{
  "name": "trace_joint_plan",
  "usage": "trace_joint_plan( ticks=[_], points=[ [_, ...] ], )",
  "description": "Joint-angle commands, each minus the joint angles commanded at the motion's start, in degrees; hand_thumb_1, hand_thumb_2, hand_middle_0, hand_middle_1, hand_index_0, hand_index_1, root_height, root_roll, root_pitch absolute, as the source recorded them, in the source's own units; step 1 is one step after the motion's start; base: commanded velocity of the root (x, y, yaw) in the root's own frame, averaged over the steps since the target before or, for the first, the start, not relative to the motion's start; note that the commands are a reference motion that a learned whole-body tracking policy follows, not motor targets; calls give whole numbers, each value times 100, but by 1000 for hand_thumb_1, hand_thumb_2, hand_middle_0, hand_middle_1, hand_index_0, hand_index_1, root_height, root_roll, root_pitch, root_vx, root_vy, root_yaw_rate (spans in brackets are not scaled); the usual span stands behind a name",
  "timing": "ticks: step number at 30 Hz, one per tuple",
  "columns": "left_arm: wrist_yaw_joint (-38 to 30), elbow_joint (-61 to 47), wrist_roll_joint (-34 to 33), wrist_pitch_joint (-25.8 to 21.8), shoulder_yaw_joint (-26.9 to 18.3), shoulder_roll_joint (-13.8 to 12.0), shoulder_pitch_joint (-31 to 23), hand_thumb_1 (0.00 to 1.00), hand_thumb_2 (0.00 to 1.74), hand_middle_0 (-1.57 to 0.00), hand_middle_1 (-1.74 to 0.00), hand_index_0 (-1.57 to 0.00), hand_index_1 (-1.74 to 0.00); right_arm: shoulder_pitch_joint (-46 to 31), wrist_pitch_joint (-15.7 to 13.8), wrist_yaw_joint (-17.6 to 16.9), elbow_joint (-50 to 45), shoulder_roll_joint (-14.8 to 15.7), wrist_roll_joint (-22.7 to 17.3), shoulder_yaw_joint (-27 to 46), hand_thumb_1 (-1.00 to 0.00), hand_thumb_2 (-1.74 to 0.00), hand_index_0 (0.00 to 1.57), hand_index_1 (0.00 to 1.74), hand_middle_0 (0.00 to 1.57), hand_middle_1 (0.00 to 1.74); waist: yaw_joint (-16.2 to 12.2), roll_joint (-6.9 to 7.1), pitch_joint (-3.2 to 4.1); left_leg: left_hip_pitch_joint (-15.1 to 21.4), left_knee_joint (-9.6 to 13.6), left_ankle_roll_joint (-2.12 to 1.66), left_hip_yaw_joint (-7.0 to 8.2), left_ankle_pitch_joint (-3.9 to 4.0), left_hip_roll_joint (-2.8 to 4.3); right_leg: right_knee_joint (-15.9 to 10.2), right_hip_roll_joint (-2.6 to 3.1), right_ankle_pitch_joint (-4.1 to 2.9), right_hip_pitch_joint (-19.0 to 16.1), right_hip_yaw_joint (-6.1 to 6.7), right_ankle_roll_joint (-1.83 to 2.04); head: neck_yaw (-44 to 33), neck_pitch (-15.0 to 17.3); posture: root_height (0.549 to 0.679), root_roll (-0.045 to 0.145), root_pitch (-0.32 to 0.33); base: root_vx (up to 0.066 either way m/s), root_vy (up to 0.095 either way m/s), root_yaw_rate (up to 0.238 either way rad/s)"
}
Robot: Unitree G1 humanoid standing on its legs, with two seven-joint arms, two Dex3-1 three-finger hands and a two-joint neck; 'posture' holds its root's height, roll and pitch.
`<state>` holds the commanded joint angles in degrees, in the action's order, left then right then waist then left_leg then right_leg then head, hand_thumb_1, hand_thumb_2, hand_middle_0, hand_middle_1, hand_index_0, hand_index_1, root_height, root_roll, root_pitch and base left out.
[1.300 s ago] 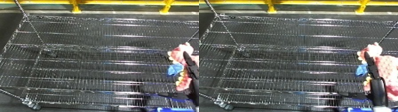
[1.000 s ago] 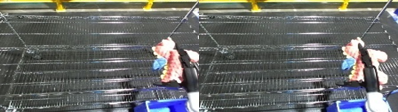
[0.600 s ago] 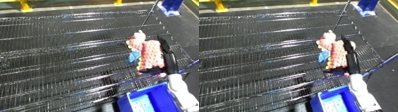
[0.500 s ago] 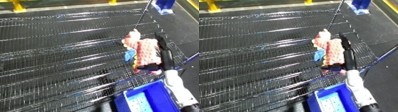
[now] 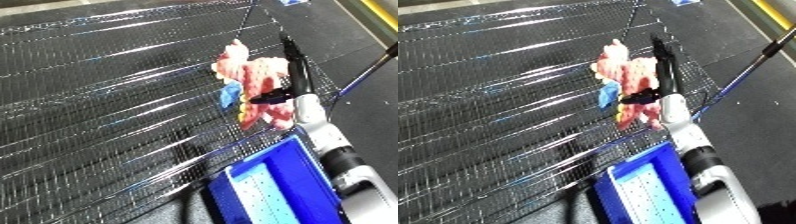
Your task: Pick up the object and place it into the box
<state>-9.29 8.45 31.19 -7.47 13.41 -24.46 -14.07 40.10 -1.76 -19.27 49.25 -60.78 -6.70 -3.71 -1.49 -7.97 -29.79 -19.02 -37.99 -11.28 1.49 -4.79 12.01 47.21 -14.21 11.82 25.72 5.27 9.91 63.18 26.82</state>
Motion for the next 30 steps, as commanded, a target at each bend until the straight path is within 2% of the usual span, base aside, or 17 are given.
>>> trace_joint_plan(
  ticks=[7,12,14,18,23,30],
  points=[
    [21,25,6,-6,110,-4,-57,1000,1740,-1570,-1740,-1570,-1740,825,114,211,1015,-258,171,-700,0,0,0,0,0,0,-17,-162,0,-172,12,-18,11,55,-37,95,-15,5,255,43,-28,181,-231,610,102,-141,9,-20,-29],
    [30,13,4,1,156,2,-47,1000,1740,-1570,-1740,-1570,-1740,1151,156,313,1463,-313,233,-993,0,0,0,0,0,0,-35,-232,0,-234,25,-23,31,73,-50,132,-26,7,358,60,-40,261,-404,610,108,-130,-2,-23,-14],
    [28,-6,8,9,178,12,-56,1000,1740,-1570,-1740,-1570,-1740,1234,223,401,1701,-297,282,-1137,0,0,0,0,0,0,-45,-294,0,-287,8,-21,34,70,-50,161,-32,30,411,67,-51,308,-527,610,111,-123,-6,-31,-8],
    [23,-25,18,11,179,33,-85,1000,1740,-1570,-1740,-1570,-1740,1145,284,479,1868,-243,309,-1154,0,0,0,0,0,0,-52,-345,0,-320,10,-26,33,74,-42,168,-35,62,425,60,-53,343,-643,611,111,-118,-9,-23,9],
    [6,-118,27,2,115,64,-188,1000,1740,-1570,-1740,-1570,-1740,710,392,580,2067,-137,361,-979,0,0,0,0,0,0,-58,-391,0,-307,98,-28,50,89,-29,106,-41,108,386,16,-36,332,-738,613,109,-110,-2,-11,11],
    [-10,-136,7,-25,17,60,-222,1000,1740,-1570,-1740,-1570,-1740,239,423,747,2104,58,340,-795,0,0,0,0,0,0,-50,-364,0,-288,125,-33,63,78,11,38,-42,128,312,-32,-25,258,-842,614,104,-107,-3,-9,-4]
  ],
)
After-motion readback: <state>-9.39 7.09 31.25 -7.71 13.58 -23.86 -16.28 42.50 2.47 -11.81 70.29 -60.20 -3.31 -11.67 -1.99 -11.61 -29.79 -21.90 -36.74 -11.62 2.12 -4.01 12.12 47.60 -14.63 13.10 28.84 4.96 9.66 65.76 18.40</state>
